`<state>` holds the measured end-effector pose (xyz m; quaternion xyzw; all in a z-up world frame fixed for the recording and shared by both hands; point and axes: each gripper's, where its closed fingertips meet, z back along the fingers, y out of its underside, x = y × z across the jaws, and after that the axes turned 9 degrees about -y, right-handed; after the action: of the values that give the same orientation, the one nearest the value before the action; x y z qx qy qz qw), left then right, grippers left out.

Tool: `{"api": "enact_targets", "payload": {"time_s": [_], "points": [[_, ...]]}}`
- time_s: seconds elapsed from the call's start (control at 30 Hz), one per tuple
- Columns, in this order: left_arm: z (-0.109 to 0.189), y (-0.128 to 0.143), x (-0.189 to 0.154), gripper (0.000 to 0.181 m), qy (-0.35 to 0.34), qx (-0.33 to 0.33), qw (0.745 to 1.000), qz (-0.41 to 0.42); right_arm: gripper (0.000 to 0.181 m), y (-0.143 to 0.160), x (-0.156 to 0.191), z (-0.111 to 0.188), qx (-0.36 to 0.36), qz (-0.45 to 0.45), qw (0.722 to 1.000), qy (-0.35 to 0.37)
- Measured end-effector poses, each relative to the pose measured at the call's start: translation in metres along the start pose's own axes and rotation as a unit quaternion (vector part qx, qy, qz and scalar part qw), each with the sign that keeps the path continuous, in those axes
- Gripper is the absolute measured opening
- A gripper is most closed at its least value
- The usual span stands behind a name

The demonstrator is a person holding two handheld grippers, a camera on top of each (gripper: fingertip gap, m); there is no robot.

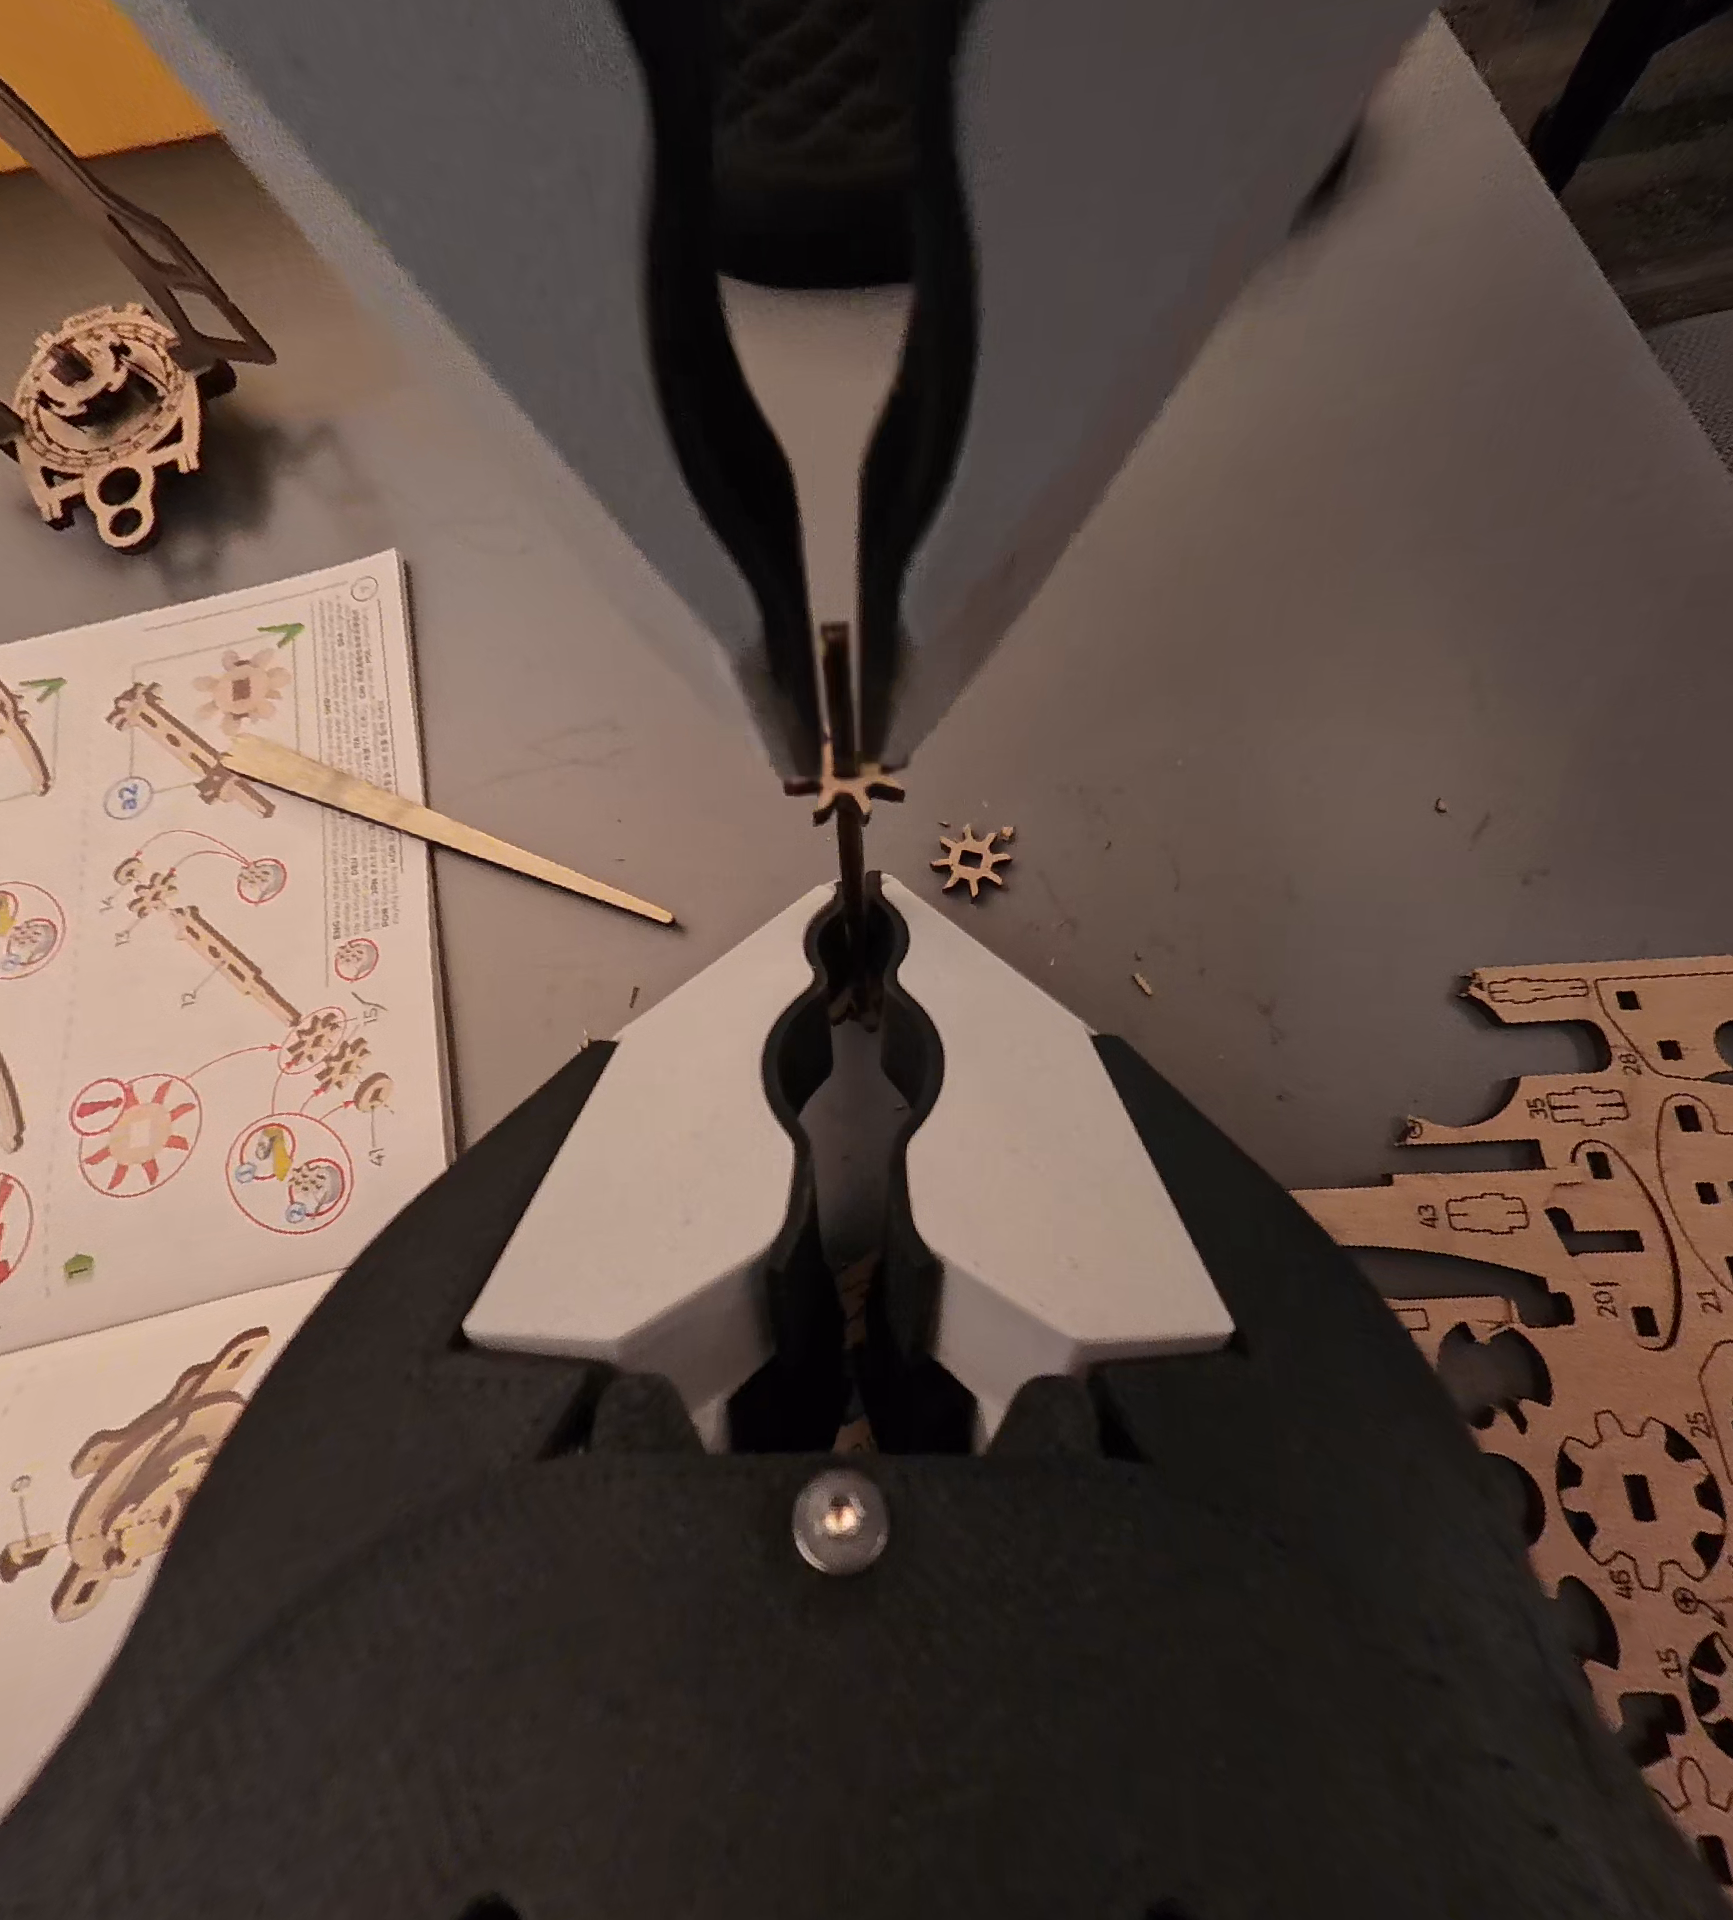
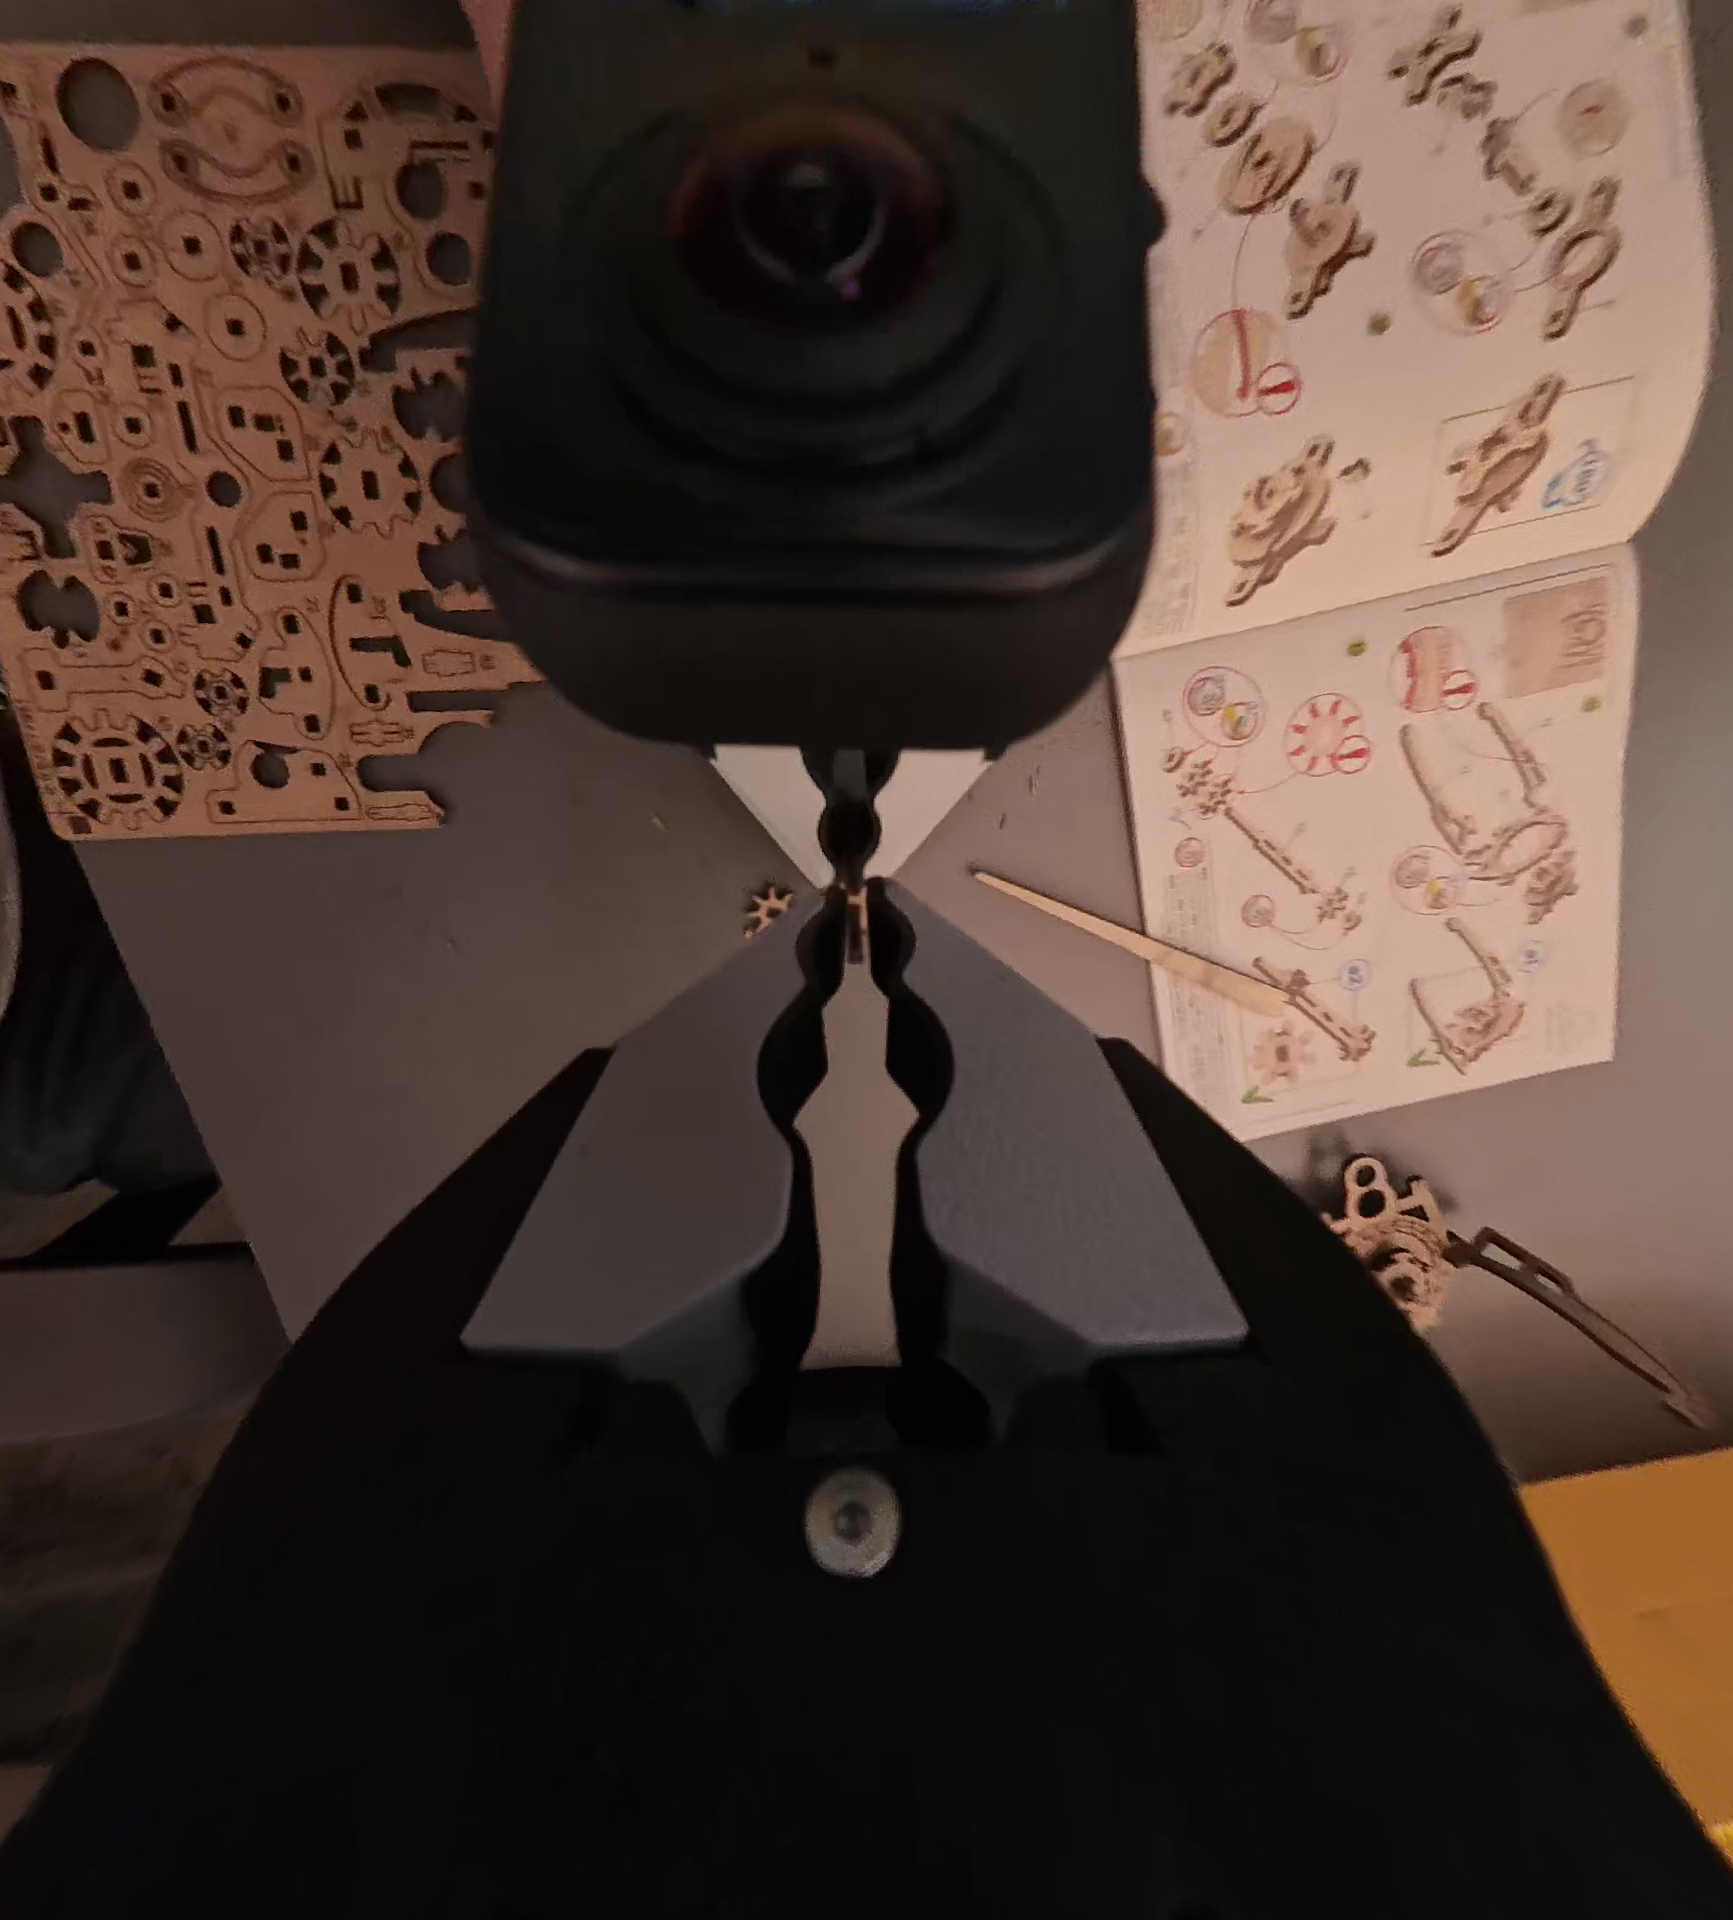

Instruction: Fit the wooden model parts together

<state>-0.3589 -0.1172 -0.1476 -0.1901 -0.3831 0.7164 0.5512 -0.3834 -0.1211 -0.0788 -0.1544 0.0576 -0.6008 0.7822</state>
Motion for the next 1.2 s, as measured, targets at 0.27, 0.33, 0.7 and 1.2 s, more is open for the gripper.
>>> {"api": "enact_targets", "payload": {"time_s": [0.27,0.33,0.7,1.2], "points": [[0.000,0.000,-0.001,0.000,0.001,-0.001,1.000,-0.005,0.008,0.005,0.000,-0.010,0.006,-0.013,1.000,-0.012],[0.001,0.000,-0.001,0.000,0.002,-0.001,1.000,-0.005,0.006,0.006,-0.001,-0.007,0.011,-0.011,1.000,-0.004],[0.001,0.001,-0.002,0.000,0.002,0.000,1.000,-0.013,0.003,0.004,0.001,0.005,-0.011,-0.011,1.000,0.008],[0.011,-0.014,-0.006,0.004,0.026,-0.052,0.998,0.016,0.001,-0.002,-0.004,0.001,-0.080,-0.106,0.987,-0.087]]}}
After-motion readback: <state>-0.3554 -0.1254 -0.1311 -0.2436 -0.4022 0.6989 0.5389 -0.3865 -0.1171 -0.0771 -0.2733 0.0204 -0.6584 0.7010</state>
